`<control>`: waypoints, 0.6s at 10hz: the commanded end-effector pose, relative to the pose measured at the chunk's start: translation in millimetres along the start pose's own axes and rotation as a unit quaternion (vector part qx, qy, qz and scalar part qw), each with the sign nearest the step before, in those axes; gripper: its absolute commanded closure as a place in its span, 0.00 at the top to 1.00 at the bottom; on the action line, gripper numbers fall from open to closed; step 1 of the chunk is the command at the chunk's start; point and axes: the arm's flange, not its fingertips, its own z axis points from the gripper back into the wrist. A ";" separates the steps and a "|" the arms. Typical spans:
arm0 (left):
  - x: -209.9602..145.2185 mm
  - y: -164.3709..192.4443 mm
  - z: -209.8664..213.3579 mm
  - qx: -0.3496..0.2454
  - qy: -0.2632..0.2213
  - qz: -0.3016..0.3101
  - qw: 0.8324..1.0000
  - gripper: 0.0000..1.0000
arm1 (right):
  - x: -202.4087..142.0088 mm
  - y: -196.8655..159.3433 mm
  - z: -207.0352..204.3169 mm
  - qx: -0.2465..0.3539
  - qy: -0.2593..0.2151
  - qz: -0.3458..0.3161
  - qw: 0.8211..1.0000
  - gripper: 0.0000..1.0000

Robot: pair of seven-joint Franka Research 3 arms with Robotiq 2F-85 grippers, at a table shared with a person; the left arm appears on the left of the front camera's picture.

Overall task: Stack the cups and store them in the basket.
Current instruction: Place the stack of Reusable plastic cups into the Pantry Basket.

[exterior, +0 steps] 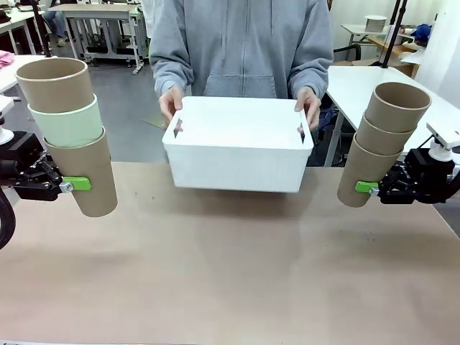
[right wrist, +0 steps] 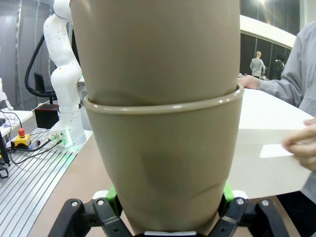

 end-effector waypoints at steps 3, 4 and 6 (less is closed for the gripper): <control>4.9 -1.0 -0.8 -0.001 -0.002 0.004 1.000 0.86 | 4.0 0.0 -0.6 0.001 -0.001 0.005 1.000 0.84; 4.9 -1.0 -0.8 -0.001 -0.002 0.004 1.000 0.86 | 4.0 0.0 -0.6 0.001 -0.001 0.005 1.000 0.84; 4.9 -1.0 -0.8 -0.001 -0.002 0.004 1.000 0.86 | 4.0 0.0 -0.6 0.001 -0.001 0.005 1.000 0.84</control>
